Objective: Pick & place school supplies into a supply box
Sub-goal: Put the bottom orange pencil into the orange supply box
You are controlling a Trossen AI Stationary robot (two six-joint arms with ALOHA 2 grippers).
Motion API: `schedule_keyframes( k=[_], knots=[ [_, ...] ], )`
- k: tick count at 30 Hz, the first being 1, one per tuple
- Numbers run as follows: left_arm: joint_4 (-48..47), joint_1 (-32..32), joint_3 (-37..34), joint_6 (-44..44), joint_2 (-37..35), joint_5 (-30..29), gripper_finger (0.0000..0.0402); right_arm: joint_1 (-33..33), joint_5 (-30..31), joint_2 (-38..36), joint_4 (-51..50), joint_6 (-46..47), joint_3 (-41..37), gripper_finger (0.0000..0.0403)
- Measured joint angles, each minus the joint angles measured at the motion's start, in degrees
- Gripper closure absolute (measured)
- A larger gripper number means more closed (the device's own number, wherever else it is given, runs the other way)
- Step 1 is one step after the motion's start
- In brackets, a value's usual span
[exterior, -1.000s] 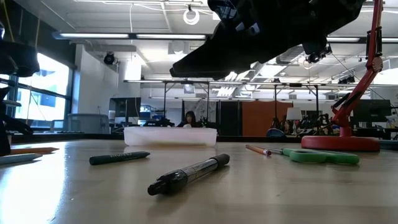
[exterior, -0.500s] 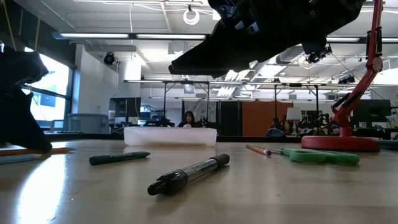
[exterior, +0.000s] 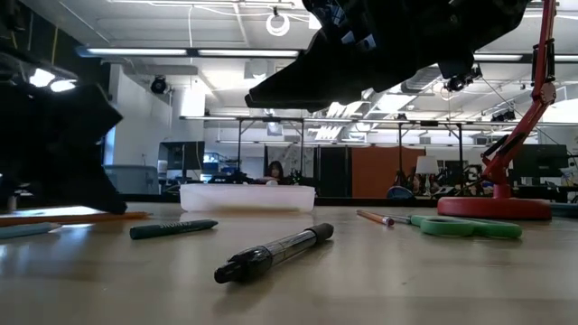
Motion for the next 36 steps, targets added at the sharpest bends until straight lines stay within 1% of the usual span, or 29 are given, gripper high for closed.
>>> schedule_keyframes(
  k=[6, 12, 16, 19, 23, 25, 29, 33, 36],
  knots=[
    [4.59, 4.77, 0.02, 7.15, 0.03, 1.12, 0.0347, 0.0, -0.02, 0.0, 0.0, -0.09, 0.0, 0.032],
    [9.1, 8.19, 0.0, 14.71, -0.02, 3.58, 0.0306, 0.0, -0.02, 0.0, -0.07, -0.11, 0.0, 0.032],
    [9.97, 8.88, 0.04, 16.18, -0.01, 3.54, 0.0276, -0.02, -0.02, 0.0, -0.44, -0.11, 0.0, 0.032],
    [10.84, 8.73, 0.13, 15.01, 1.2, 1.72, 0.0264, -0.02, -0.02, -0.02, -0.48, -0.11, 0.0, 0.032],
    [11.95, 8.61, 0.26, 11.54, 5.5, -0.66, 0.0266, -0.02, 0.0, -0.02, -0.53, -0.11, 0.0, 0.032],
    [11.45, 9.29, 0.31, 10.13, 5.51, -0.02, 0.0272, -0.02, -0.02, -0.02, -0.69, -0.11, 0.0, 0.032],
    [11.12, 9.49, 0.26, 10.17, 5.08, 1.35, 0.0283, -0.03, 0.0, -0.02, -1.14, -0.28, -0.02, 0.032],
    [10.81, 9.49, 0.26, 12.47, 5.12, 1.01, 0.0288, -0.1, 0.2, -0.04, -1.33, -2.91, -0.01, 0.032],
    [10.82, 9.49, 0.24, 13.01, 5.16, 0.73, 0.0289, -0.11, 0.26, -0.04, -1.33, -2.9, -0.01, 0.032]
  ],
)
